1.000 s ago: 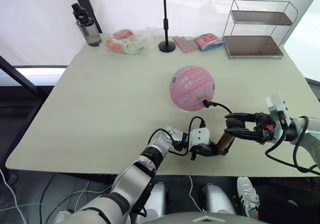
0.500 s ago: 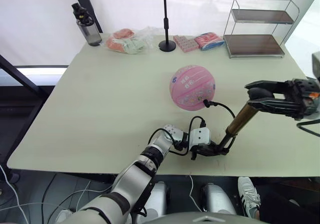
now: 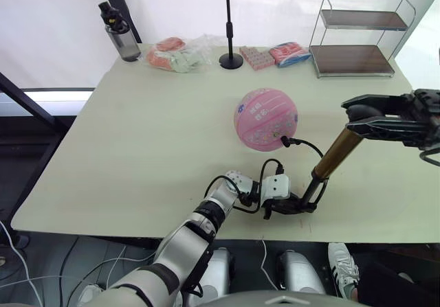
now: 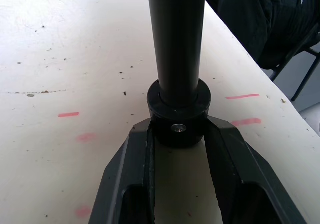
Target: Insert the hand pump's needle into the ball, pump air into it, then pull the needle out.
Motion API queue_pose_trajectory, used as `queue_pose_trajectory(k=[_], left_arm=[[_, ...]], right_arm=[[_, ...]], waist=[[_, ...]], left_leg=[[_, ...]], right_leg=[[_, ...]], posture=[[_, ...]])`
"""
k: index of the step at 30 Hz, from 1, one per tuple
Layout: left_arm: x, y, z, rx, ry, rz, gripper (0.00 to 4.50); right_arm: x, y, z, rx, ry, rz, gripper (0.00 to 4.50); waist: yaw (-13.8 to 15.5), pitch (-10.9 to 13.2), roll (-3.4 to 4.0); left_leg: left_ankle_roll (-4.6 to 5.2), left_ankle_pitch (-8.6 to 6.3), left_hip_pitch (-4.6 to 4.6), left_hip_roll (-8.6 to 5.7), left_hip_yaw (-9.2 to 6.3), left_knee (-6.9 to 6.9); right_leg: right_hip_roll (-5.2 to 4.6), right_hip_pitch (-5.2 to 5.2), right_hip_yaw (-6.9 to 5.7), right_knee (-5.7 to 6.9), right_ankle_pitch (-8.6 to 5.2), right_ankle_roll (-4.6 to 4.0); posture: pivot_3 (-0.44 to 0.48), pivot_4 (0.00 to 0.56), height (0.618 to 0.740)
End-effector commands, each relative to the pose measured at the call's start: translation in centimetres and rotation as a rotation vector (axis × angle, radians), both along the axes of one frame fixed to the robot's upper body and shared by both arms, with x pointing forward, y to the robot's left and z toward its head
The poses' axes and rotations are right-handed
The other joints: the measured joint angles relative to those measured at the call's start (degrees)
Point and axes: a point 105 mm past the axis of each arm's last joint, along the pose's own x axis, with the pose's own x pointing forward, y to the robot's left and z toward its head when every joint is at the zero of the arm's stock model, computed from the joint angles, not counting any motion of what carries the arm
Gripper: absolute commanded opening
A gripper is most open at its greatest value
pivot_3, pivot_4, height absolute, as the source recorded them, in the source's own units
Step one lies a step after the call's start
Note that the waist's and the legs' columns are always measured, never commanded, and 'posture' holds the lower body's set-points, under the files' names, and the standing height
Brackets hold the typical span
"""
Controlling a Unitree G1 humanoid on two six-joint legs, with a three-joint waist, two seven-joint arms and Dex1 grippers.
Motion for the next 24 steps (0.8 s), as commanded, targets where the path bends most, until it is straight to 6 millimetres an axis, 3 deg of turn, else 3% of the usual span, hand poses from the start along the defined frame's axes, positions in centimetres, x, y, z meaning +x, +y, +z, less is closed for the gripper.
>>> queue_pose_trajectory(k=[1,7,15,24], left_arm=[[-1.2,1.6,-2.8,0.122,0.072,-0.008,1.16],[-1.3,1.6,-2.9,0.123,0.074,-0.011,1.16],[-1.3,1.6,-2.9,0.123,0.074,-0.011,1.16],[-1.4,1.6,-3.0,0.119,0.076,-0.006,1.16]], right_arm=[[-0.6,0.1,0.4,0.004,-0.097,0.016,1.92],[0.5,0.3,-4.7,-0.041,-0.056,-0.039,1.92],[0.4,0.7,-11.1,-0.094,0.014,-0.052,1.92],[0.7,0.6,-16.8,-0.127,0.051,-0.109,1.92]], waist=[[0.0,0.0,0.0],[-0.2,-0.1,-0.13],[-0.2,-0.4,-0.39],[-0.3,-0.5,-0.53]], left_leg=[[0.0,0.0,0.01,0.0,-0.01,0.0],[0.0,0.0,0.18,0.03,-0.02,0.01],[0.0,0.0,0.29,0.06,-0.04,0.01],[0.0,0.0,0.39,0.07,-0.04,0.0]], right_leg=[[0.01,0.01,-0.01,0.0,0.0,0.0],[0.1,0.13,-0.02,0.07,0.0,0.0],[0.19,0.21,-0.01,0.08,-0.01,-0.01],[0.22,0.29,0.0,0.08,-0.01,-0.01]], posture=[[0.0,0.15,0.74],[0.0,0.15,0.74],[0.0,0.15,0.74],[0.0,0.15,0.74]])
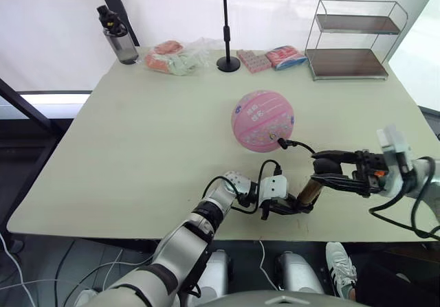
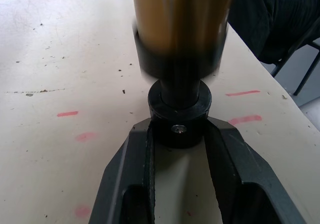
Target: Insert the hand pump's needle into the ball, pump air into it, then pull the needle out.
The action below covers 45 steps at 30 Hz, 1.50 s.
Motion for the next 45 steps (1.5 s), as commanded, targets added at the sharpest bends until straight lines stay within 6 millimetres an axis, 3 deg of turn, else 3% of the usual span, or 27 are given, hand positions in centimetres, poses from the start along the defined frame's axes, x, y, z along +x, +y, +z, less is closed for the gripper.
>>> queue_pose_trajectory(k=[1,7,12,18,30,40,45], left_arm=[[-1.4,1.1,-2.5,0.096,0.077,-0.013,1.16],[-1.4,1.1,-2.6,0.096,0.079,-0.011,1.16],[-1.5,1.1,-2.6,0.094,0.079,-0.012,1.16],[-1.6,1.0,-2.6,0.093,0.081,-0.014,1.16],[-1.6,1.0,-2.6,0.093,0.083,-0.016,1.16],[-1.5,1.1,-2.6,0.095,0.081,-0.015,1.16],[-1.6,1.0,-2.6,0.091,0.081,-0.015,1.16]], right_arm=[[0.1,-0.7,-3.6,-0.078,0.066,-0.057,1.92],[-0.1,-0.8,-5.1,-0.109,0.053,-0.066,1.92],[-0.1,-0.5,-1.4,-0.018,0.018,-0.039,1.92],[-0.5,-0.8,4.6,0.044,-0.027,0.016,1.92],[-1.3,-1.8,13.1,0.093,-0.126,0.054,1.92],[-2.1,-2.2,17.4,0.15,-0.146,0.066,1.92],[-1.7,-2.2,16.0,0.096,-0.118,0.046,1.92]], waist=[[0.0,0.0,0.0],[-0.5,-0.1,-0.16],[-0.5,-0.2,-0.19],[0.0,0.1,0.06],[0.3,0.2,0.21],[0.3,0.3,0.31],[0.3,0.4,0.4]], left_leg=[[0.0,0.0,0.0,0.0,-0.01,0.0],[0.0,-0.01,0.78,0.04,0.0,-0.2],[0.0,-0.01,0.78,0.06,-0.01,-0.21],[0.0,-0.01,0.56,0.02,-0.01,-0.2],[0.0,-0.01,0.34,0.01,-0.05,-0.2],[0.0,0.0,-0.31,0.05,-0.03,-0.08],[0.0,0.0,-0.38,-0.01,-0.01,-0.09]], right_leg=[[0.0,0.0,0.0,-0.01,0.0,0.0],[0.01,0.77,0.0,-0.15,-0.06,-0.04],[0.0,0.77,-0.01,-0.15,-0.06,-0.05],[-0.09,0.59,-0.02,-0.17,-0.06,-0.05],[-0.16,0.41,-0.1,-0.19,-0.05,-0.05],[-0.24,-0.21,-0.08,-0.1,-0.02,-0.04],[-0.28,-0.27,-0.09,-0.11,-0.02,-0.04]], posture=[[0.0,0.15,0.74],[0.0,0.15,0.74],[0.0,0.15,0.74],[0.0,0.15,0.74],[0.0,0.15,0.74],[0.0,0.15,0.74],[0.0,0.15,0.74]])
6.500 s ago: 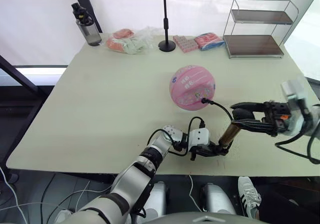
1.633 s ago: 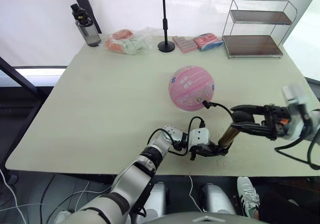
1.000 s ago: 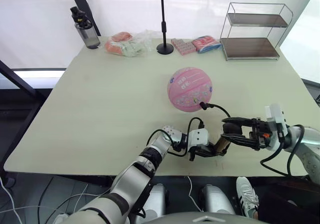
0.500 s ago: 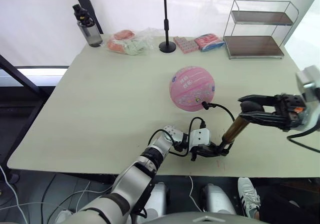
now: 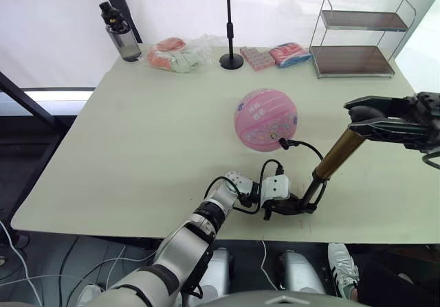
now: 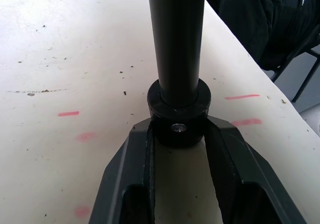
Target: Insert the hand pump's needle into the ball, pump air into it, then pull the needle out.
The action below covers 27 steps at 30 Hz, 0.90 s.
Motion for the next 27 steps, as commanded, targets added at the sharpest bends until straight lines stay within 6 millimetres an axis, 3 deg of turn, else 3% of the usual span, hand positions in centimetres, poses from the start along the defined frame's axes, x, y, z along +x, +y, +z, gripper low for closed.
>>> queue_pose_trajectory(k=[1,8,15,27], left_arm=[[-1.3,1.5,-2.9,0.117,0.076,-0.007,1.16],[-1.3,1.6,-2.9,0.121,0.076,-0.009,1.16],[-1.1,1.7,-2.9,0.122,0.07,-0.002,1.16],[-1.2,1.7,-3.0,0.125,0.07,-0.002,1.16]], right_arm=[[-0.8,-0.4,1.8,0.003,-0.132,-0.001,1.92],[0.9,-0.8,-3.6,-0.118,-0.105,-0.071,1.92],[0.2,0.2,-9.3,-0.153,-0.012,-0.027,1.92],[0.3,0.3,-16.8,-0.209,0.045,-0.082,1.92]], waist=[[0.0,0.0,0.0],[-0.1,-0.1,-0.13],[-0.3,-0.5,-0.59],[-0.3,-0.5,-0.6]], left_leg=[[0.0,0.0,0.0,0.0,0.0,0.0],[0.0,0.0,0.2,-0.04,-0.01,0.01],[0.0,0.0,0.58,0.07,-0.01,-0.02],[0.0,0.0,0.83,0.07,0.03,-0.09]], right_leg=[[0.0,0.0,0.0,0.0,0.0,0.0],[0.11,0.16,-0.02,0.03,0.0,0.01],[0.23,0.5,0.01,0.0,-0.01,-0.02],[0.25,0.68,0.05,-0.01,-0.03,-0.03]], posture=[[0.0,0.15,0.74],[0.0,0.15,0.74],[0.0,0.15,0.74],[0.0,0.15,0.74]])
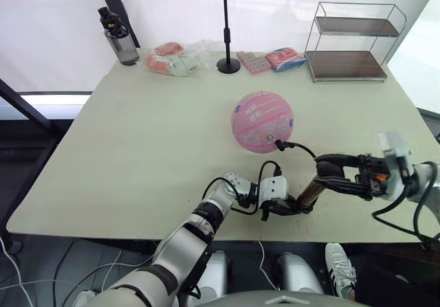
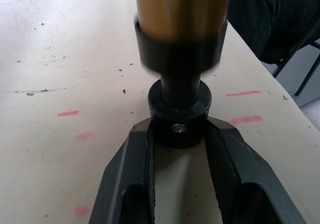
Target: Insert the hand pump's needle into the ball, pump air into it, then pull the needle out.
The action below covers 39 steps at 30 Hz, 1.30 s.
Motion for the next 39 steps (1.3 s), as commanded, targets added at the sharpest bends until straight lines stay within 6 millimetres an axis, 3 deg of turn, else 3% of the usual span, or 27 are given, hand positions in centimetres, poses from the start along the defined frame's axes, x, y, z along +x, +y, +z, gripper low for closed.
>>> queue_pose_trajectory(k=[1,7,10,25,39], left_arm=[[-1.3,1.1,-2.4,0.093,0.073,-0.018,1.16],[-1.3,1.1,-2.4,0.093,0.072,-0.016,1.16],[-1.3,1.1,-2.4,0.092,0.073,-0.014,1.16],[-1.5,1.1,-2.5,0.091,0.077,-0.016,1.16],[-1.7,1.1,-2.6,0.091,0.078,-0.022,1.16]], right_arm=[[-0.1,-0.4,-3.7,-0.097,0.071,-0.034,1.92],[-0.3,-0.1,-4.6,-0.102,0.07,-0.031,1.92],[-0.3,0.1,-3.7,-0.082,0.057,-0.026,1.92],[-0.4,-0.4,8.9,0.085,-0.077,0.053,1.92],[-1.4,-1.4,15.3,0.123,-0.132,0.068,1.92]], waist=[[0.0,0.0,0.0],[-0.1,0.0,-0.05],[-0.1,0.0,-0.05],[0.3,0.4,0.37],[0.3,0.5,0.44]], left_leg=[[0.0,0.0,0.0,0.0,0.0,0.0],[0.0,0.0,0.2,0.01,-0.01,-0.03],[0.0,0.0,0.23,0.01,-0.02,-0.04],[0.0,0.0,-0.13,-0.05,-0.07,-0.02],[0.0,0.0,-0.51,0.01,-0.09,0.04]], right_leg=[[0.0,0.0,0.0,0.0,0.0,0.0],[0.01,0.2,0.0,-0.02,-0.01,0.0],[0.01,0.25,-0.01,-0.04,-0.01,0.0],[-0.12,-0.04,-0.07,-0.08,0.0,0.0],[-0.16,-0.37,-0.09,-0.06,0.01,0.01]], posture=[[0.0,0.15,0.74],[0.0,0.15,0.74],[0.0,0.15,0.74],[0.0,0.15,0.74],[0.0,0.15,0.74]])
